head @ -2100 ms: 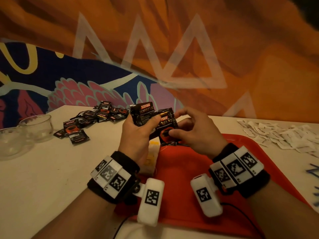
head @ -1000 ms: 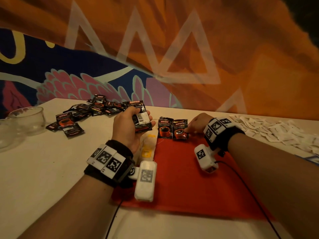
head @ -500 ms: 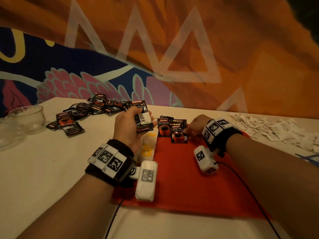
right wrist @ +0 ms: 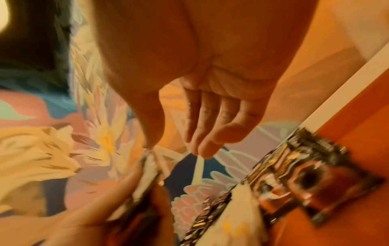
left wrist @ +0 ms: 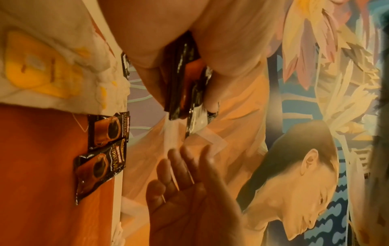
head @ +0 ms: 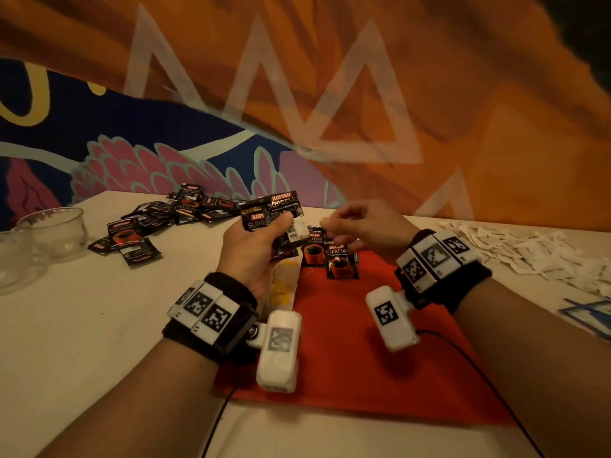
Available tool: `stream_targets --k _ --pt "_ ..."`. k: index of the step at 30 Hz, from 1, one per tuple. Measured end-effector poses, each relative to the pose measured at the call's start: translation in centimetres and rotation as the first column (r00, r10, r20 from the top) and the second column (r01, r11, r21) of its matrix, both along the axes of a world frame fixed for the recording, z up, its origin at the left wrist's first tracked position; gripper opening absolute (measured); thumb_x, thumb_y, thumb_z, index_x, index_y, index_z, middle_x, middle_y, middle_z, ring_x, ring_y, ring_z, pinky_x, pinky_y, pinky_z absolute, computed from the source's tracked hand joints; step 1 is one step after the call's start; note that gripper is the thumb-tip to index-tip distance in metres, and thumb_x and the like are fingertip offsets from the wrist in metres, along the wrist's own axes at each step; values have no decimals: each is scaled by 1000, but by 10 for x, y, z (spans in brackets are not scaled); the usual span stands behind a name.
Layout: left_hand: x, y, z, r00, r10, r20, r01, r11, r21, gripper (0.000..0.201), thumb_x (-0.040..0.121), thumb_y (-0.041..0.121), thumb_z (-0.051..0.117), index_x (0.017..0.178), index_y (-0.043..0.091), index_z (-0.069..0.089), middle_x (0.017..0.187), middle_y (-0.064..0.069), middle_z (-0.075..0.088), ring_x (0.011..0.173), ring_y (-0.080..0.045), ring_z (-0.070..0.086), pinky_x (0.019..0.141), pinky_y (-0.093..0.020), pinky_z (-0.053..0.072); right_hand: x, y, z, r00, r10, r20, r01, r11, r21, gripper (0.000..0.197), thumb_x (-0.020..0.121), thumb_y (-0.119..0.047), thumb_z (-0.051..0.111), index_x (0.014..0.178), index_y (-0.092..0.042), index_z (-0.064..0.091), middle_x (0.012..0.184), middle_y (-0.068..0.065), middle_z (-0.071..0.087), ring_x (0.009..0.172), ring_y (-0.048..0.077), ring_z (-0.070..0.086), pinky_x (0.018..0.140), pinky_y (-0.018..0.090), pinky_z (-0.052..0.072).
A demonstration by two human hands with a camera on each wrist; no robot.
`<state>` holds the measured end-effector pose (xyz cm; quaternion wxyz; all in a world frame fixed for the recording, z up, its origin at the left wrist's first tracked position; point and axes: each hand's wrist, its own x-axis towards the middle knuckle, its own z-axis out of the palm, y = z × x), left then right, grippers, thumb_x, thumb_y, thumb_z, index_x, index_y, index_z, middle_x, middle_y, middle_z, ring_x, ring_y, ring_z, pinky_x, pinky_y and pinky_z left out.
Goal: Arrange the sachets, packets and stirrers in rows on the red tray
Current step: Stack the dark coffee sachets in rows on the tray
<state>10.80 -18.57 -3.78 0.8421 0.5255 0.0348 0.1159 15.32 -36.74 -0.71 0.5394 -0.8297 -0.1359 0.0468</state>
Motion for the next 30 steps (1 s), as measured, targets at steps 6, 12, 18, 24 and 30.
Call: stream_targets --k 6,12,18,24,30 --pt "-2 -3 0 1000 -22 20 21 998 55 16 87 7 71 102 11 71 92 -8 76 82 -22 74 63 -30 58 -29 28 1 996 70 49 -70 998 1 16 81 -17 80 93 -13 69 72 4 73 55 8 64 48 17 44" --pt "0 2 5 979 174 105 -188 972 140 31 82 29 78 102 10 64 85 -5 61 74 -17 58 67 -35 51 -34 25 -2 899 -113 424 225 948 -225 20 80 -21 77 71 -24 59 62 -7 62 53 4 56 51 16 42" --pt "-6 -10 7 985 120 122 -133 986 103 36 83 25 76 113 9 64 96 -9 71 86 -26 70 72 -39 59 -50 35 1 684 237 690 309 762 -569 12 88 -25 62 100 -25 62 87 -3 59 82 25 58 62 32 40" --pt "-2 -5 6 990 122 64 -123 992 13 20 90 6 69 110 8 66 105 -16 73 95 -33 73 82 -46 60 -46 32 3 861 -34 507 201 940 -277 30 76 -52 77 83 -26 64 93 -6 62 74 7 58 59 21 45" --pt "-7 -4 10 995 41 96 -38 999 -37 26 90 9 68 115 4 64 107 -17 70 100 -33 71 81 -45 60 -34 25 1 956 -98 277 133 985 -110 30 79 -11 80 91 -24 55 83 2 71 55 5 64 46 14 43"
